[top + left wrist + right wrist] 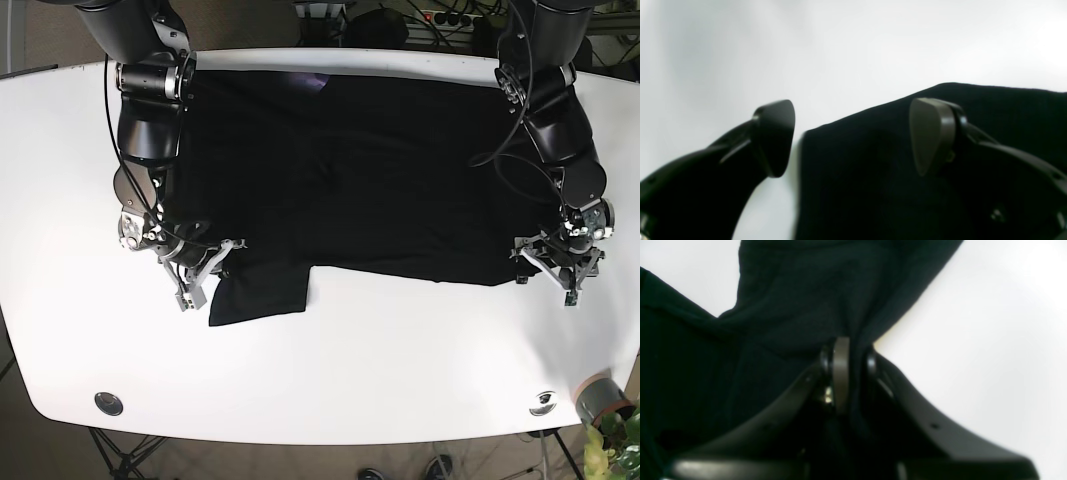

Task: Fold the T-shirt properly
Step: 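Release the shirt and move both grippers to its opposite side edge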

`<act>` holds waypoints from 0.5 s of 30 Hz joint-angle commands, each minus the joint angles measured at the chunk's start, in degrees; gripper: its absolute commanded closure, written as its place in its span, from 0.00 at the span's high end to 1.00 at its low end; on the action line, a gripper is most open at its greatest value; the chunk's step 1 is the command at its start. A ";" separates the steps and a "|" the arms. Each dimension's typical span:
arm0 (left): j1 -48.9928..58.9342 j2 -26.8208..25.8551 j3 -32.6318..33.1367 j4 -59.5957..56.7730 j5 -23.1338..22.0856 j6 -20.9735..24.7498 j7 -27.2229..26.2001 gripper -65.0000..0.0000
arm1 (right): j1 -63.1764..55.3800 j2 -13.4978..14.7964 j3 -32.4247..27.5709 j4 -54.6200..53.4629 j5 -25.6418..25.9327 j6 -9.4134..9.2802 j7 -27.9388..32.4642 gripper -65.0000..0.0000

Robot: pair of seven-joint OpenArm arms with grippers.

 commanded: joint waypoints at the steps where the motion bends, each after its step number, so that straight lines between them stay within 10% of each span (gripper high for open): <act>1: -2.22 -2.24 -0.06 -1.64 -0.53 0.46 -1.21 0.79 | 1.53 0.26 -0.01 0.84 0.27 0.35 -0.05 0.09; 15: -0.99 -2.24 0.56 -5.59 -0.88 0.02 -3.84 0.78 | 1.18 0.26 0.17 0.93 0.80 0.35 -0.05 0.08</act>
